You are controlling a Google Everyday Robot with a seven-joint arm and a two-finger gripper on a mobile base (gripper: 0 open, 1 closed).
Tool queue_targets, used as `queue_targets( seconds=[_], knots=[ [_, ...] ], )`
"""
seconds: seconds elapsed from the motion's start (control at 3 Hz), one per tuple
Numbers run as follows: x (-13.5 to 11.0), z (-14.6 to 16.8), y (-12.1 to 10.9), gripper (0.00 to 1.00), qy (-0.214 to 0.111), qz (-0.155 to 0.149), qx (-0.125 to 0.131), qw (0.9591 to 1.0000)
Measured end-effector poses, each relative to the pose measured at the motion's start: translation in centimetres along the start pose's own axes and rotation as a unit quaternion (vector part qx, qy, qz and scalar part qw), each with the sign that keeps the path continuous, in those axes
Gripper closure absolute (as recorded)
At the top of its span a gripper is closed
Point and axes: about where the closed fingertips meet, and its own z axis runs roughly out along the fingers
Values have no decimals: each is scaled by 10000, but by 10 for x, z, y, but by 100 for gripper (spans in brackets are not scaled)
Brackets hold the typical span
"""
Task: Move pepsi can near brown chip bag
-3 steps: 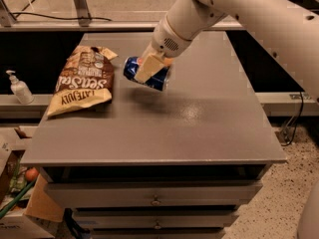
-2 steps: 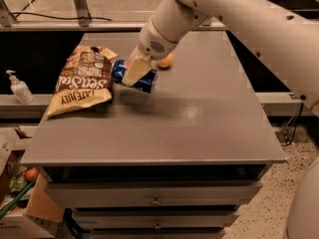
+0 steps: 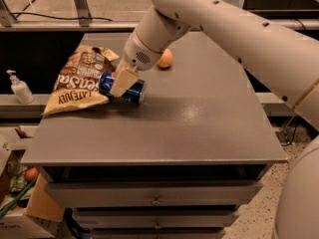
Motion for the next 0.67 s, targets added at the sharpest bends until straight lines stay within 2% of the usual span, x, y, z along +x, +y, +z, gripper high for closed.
queue_targets(
  seconds=[0.33,0.67],
  knots=[
    [-1,12,5,82,48,-37,-107,9999],
    [-1,17,8,59,66,-54,-148,9999]
  ],
)
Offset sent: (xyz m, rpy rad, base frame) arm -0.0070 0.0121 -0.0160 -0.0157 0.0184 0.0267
